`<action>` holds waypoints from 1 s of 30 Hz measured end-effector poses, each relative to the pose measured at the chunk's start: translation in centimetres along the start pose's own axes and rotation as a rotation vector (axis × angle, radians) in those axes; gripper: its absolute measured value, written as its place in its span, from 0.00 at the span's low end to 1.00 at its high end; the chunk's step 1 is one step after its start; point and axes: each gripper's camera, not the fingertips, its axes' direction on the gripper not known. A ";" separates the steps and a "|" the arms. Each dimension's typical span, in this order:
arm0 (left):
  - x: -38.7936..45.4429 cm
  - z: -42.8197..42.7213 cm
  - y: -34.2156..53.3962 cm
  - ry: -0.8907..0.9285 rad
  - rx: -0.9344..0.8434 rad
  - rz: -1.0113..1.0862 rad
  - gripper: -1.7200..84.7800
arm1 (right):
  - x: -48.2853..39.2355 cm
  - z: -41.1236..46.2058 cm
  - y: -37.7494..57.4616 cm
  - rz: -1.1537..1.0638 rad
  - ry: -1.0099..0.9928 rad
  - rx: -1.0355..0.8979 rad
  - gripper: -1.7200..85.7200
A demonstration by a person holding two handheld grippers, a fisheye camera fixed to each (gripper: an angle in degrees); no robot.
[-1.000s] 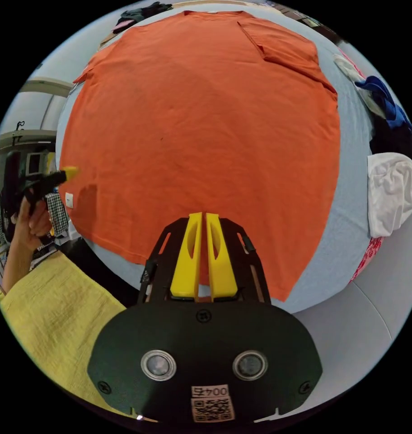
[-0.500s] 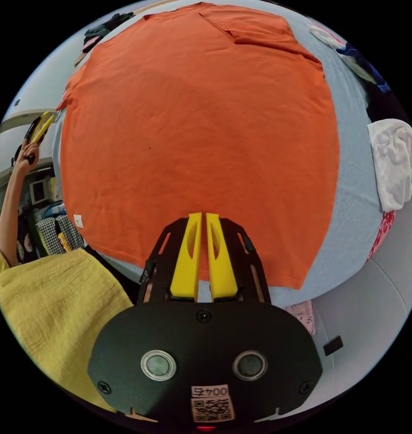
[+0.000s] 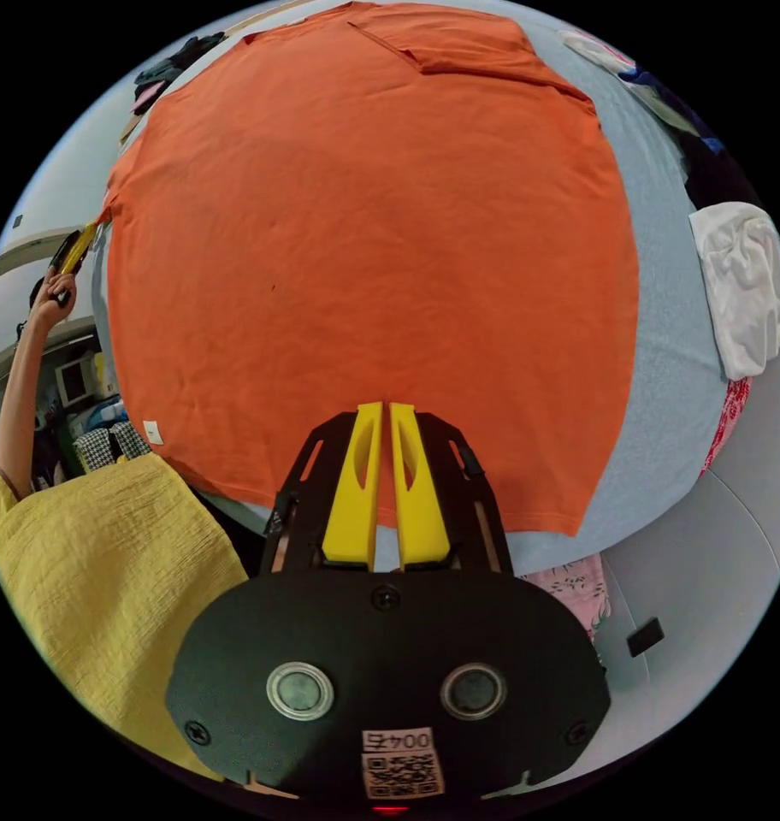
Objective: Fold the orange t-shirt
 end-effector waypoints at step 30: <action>21.5 30.4 48.0 -1.232 0.038 2.237 0.04 | 2.6 0.8 -0.7 0.047 -0.069 0.033 0.02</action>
